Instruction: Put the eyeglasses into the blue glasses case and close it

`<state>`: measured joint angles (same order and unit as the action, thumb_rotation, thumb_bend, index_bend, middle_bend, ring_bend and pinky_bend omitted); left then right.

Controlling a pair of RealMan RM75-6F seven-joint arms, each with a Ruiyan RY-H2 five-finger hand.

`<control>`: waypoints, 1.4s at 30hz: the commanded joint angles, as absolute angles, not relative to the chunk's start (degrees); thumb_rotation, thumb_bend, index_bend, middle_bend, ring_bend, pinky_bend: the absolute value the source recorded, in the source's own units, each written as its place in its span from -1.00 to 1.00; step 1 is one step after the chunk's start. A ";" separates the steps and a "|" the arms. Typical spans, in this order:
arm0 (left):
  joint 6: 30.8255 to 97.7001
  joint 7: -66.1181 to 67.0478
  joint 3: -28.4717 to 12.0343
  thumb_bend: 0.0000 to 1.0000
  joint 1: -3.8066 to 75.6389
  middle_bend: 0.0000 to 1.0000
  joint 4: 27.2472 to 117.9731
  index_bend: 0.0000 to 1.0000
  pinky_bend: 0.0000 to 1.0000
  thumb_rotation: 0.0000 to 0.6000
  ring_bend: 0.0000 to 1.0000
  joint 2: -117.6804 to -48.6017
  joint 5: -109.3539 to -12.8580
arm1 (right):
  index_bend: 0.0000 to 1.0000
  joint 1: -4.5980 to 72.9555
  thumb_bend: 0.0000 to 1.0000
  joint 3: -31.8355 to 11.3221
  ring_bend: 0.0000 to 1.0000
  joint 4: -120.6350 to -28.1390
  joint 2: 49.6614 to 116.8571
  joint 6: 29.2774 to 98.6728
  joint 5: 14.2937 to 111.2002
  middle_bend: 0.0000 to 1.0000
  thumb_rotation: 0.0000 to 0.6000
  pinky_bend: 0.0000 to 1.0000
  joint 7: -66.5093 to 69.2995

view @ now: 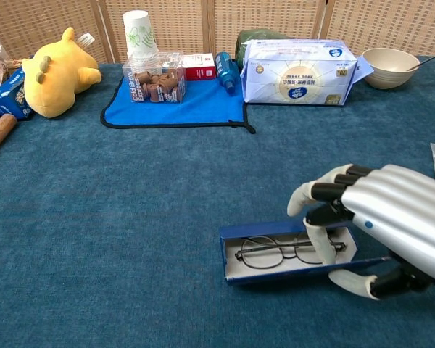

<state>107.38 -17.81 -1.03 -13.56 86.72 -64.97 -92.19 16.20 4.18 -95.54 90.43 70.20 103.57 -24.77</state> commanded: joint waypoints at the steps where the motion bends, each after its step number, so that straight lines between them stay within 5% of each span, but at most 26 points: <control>1: 107.34 -17.79 -1.01 -0.42 -13.56 -0.81 86.78 -0.75 -1.00 1.00 -1.00 -65.04 -92.18 | 0.25 17.00 -0.48 3.25 -0.44 -95.87 90.46 69.40 102.79 -0.37 1.00 -0.52 -24.92; 19: 106.57 -17.86 -0.87 -0.42 -13.37 -0.81 86.49 -0.74 -1.00 1.00 -1.00 -65.51 -91.96 | -0.09 19.98 -0.54 -1.23 -0.50 -93.77 93.26 67.77 97.33 -0.48 1.00 -0.52 -25.31; 42: 105.34 -19.24 -0.80 -0.42 -13.30 -0.81 84.93 -0.74 -1.00 1.00 -1.00 -66.05 -90.88 | -0.21 24.71 -0.54 -4.86 -0.53 -91.29 95.06 63.76 90.01 -0.53 1.00 -0.52 -29.30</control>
